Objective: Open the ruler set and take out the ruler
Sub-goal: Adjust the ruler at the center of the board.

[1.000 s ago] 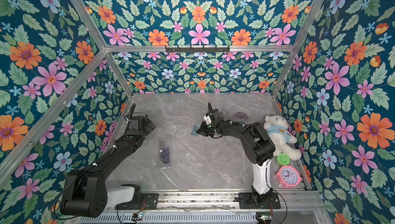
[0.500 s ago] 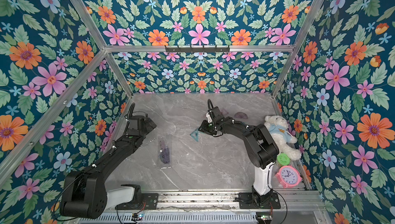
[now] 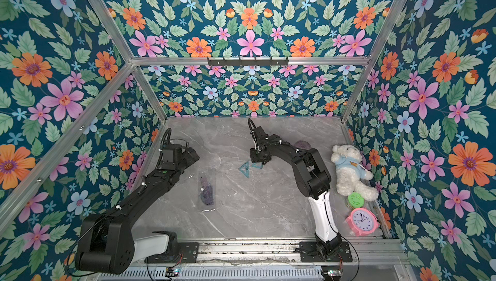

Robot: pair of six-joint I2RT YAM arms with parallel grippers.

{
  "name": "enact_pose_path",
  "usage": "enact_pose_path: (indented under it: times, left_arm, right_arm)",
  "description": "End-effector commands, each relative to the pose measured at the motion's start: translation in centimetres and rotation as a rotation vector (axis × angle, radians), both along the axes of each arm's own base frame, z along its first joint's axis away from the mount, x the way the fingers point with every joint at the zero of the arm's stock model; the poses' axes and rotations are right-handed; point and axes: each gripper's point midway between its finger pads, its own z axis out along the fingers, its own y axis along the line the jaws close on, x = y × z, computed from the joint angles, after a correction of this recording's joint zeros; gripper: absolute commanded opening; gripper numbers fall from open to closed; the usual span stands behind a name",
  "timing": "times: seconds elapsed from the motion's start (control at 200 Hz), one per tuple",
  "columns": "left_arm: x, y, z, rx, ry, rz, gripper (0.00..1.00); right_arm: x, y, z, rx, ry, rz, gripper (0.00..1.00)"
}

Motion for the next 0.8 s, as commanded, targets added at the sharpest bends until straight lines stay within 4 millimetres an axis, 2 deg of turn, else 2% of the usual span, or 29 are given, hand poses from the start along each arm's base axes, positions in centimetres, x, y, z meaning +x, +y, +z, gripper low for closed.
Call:
enact_pose_path:
  times: [0.0, 0.165, 0.405, 0.595, 0.795]
  left_arm:
    - [0.5, -0.2, 0.7, -0.002, -0.033, -0.011, 0.99]
    - [0.5, -0.3, 0.6, -0.006, -0.03, -0.014, 0.99]
    - [0.5, -0.5, 0.3, -0.019, -0.026, -0.023, 0.99]
    - [0.3, -0.5, 0.1, -0.018, -0.024, -0.021, 0.99]
    - [0.4, -0.5, 0.1, -0.021, -0.026, -0.02, 0.99]
  right_arm:
    - [0.0, -0.2, -0.1, -0.029, 0.003, 0.025, 0.42]
    - [0.7, 0.4, -0.5, -0.012, 0.007, 0.013, 0.42]
    - [1.4, 1.3, -2.1, 0.008, 0.036, -0.002, 0.41]
    - [1.0, 0.2, -2.5, -0.013, 0.035, -0.027, 0.41]
    - [-0.4, -1.6, -2.4, -0.026, 0.037, -0.061, 0.4]
